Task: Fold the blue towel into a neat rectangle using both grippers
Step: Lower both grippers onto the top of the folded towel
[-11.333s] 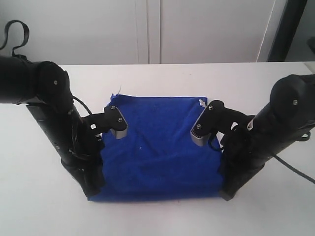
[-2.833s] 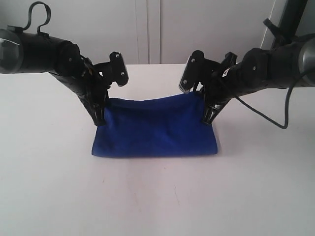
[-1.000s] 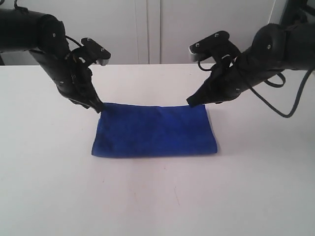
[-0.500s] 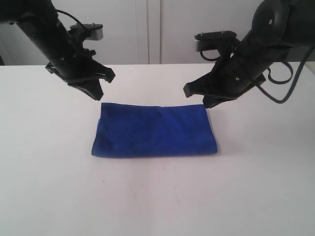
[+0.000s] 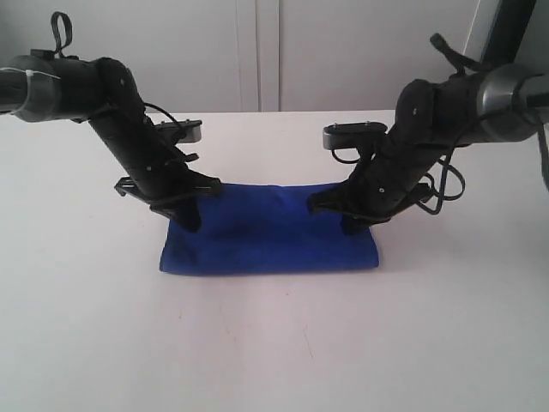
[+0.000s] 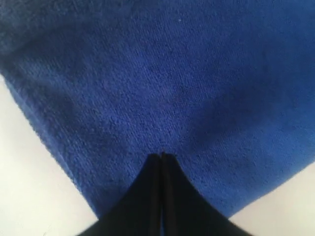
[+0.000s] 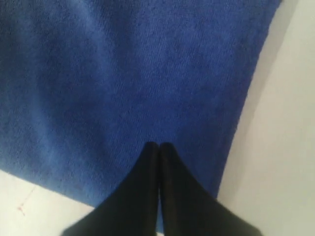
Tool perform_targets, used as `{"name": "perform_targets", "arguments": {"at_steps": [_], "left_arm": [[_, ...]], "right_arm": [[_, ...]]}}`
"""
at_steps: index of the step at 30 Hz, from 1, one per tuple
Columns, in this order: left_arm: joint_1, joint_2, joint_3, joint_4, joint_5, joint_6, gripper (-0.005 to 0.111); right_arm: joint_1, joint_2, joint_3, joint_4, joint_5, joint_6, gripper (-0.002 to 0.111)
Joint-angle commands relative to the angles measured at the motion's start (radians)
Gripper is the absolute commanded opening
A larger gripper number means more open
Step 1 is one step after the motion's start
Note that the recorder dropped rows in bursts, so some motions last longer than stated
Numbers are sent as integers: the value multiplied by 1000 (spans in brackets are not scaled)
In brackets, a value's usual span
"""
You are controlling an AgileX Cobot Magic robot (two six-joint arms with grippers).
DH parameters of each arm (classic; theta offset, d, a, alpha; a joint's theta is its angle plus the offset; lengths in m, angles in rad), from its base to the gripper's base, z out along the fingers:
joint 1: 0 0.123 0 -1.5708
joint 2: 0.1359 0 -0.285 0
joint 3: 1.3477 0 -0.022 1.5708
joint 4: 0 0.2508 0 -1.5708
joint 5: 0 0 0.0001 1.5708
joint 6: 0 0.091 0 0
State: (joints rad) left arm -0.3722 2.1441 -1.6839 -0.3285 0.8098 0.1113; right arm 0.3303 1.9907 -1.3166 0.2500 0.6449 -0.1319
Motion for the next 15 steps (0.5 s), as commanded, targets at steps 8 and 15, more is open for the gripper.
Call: {"name": "perform_targets", "arguments": {"at_steps": [8,15], "left_arm": [[1,92,-1,-14,33,3,0],[1,101,-1,0,73,3,0]], "right_arm": [[0,101,-8,-21,-8,6,0],[0,106,-8,-46,24,20,0]]}}
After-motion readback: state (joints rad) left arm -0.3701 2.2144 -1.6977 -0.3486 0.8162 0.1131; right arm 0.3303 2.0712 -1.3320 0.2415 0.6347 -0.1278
